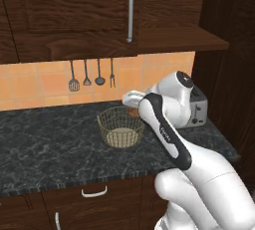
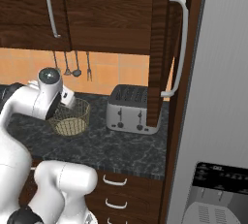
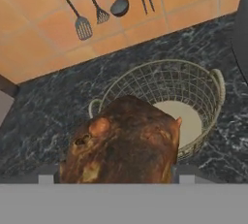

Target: Open the cabinet, pick up the bread from the cabinet and place it in the basket. Then move the basket to the dining counter.

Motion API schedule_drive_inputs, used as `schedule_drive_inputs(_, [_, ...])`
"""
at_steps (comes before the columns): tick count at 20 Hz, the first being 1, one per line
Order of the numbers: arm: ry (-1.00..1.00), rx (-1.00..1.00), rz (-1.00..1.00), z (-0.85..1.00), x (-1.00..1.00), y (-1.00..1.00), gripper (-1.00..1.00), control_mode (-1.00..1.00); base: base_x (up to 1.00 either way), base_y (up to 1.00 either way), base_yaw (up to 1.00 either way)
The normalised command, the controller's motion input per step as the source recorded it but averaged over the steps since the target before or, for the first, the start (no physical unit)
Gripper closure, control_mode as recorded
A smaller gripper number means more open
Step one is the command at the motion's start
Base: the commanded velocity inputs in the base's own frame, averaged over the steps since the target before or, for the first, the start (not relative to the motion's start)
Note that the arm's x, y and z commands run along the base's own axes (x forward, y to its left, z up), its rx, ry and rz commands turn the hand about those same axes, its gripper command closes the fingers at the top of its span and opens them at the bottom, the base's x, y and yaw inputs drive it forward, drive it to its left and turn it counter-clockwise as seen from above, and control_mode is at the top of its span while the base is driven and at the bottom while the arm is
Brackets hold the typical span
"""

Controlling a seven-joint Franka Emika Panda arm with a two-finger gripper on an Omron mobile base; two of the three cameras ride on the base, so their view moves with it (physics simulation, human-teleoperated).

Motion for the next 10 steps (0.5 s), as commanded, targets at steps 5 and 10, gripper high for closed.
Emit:
schedule_drive_inputs(5, [0.25,-0.19,-0.01,-0.25,0.57,0.16,1.0,-1.0,0.0,0.0,0.0])
schedule_drive_inputs(10, [0.09,-0.17,-0.01,-0.44,0.27,0.08,1.0,-1.0,0.0,0.0,0.0])
